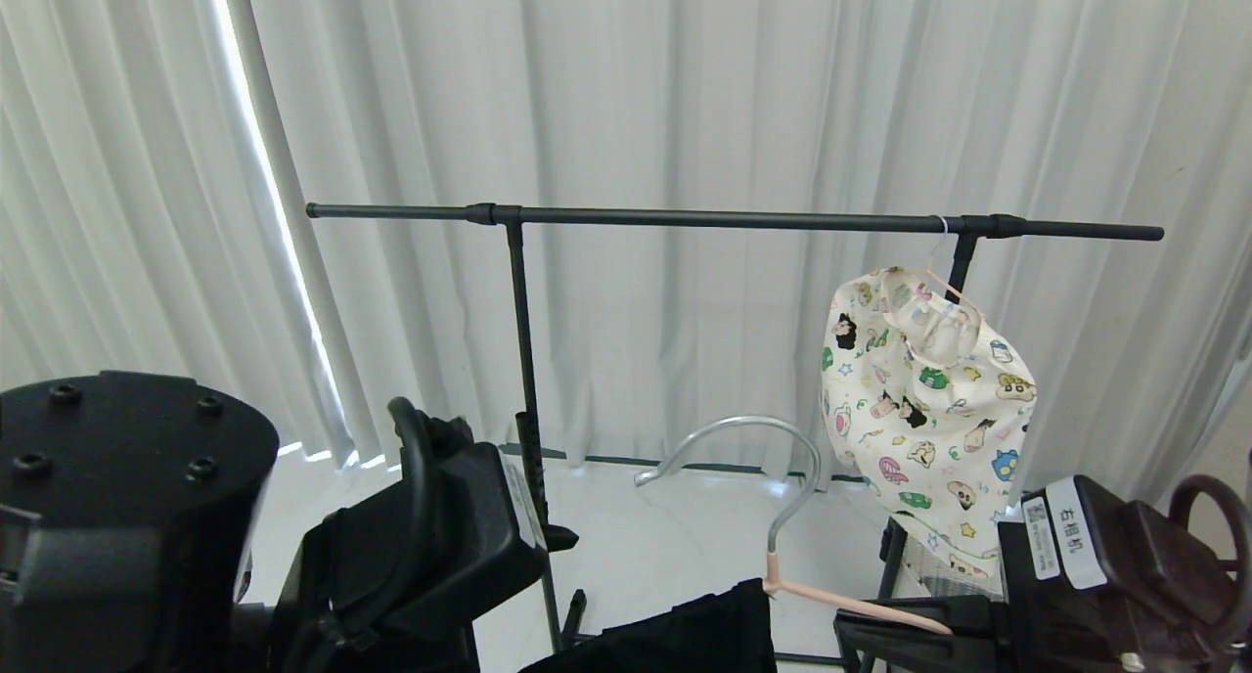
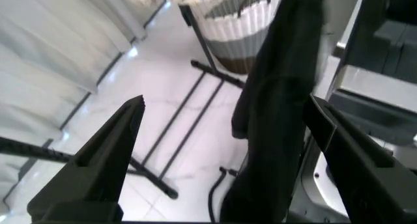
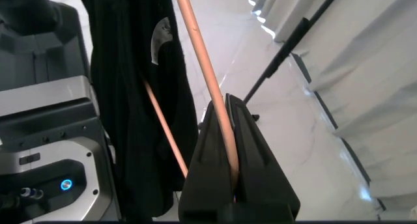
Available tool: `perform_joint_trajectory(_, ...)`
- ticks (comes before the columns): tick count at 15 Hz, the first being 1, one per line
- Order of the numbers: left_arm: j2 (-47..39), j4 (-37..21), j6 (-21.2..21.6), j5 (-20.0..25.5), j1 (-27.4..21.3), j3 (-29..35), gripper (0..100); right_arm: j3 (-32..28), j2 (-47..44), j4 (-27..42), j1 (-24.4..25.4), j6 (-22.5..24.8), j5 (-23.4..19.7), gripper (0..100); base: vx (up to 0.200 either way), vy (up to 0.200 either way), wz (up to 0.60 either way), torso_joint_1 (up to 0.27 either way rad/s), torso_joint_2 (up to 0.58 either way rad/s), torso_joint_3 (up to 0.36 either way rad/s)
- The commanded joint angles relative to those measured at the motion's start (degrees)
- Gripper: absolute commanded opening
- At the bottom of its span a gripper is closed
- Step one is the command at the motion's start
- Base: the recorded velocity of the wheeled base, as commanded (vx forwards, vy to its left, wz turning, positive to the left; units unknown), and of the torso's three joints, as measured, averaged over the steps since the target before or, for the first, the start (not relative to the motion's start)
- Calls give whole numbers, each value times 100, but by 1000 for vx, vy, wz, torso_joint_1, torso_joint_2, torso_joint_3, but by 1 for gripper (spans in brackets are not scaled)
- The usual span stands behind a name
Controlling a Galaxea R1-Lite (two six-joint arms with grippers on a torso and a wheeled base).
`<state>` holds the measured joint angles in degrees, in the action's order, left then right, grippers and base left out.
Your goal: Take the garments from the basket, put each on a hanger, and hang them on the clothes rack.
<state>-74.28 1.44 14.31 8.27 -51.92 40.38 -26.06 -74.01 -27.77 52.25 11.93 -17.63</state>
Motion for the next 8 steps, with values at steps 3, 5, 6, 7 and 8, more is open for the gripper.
perform_joint_trajectory(3, -52, 6, 1, 0, -2, -74, 100, -39, 1, 0, 119, 37, 5, 0, 0, 0, 0, 0, 0, 0)
perform_joint_trajectory(5, -61, 6, 19, 0, -29, -74, 0, -171, -8, 0, 119, 37, 5, 0, 0, 0, 0, 0, 0, 0)
perform_joint_trajectory(6, -69, 6, 89, 0, -29, -74, 0, -180, -8, 0, 128, 37, 5, 0, 0, 0, 0, 0, 0, 0)
perform_joint_trajectory(7, -78, 6, 116, 0, -29, -74, 0, -189, -8, 0, 128, 37, 5, 0, 0, 0, 0, 0, 0, 0)
perform_joint_trajectory(8, -78, 6, 116, 0, -29, -74, 0, -180, -8, 0, 128, 37, 5, 0, 0, 0, 0, 0, 0, 0)
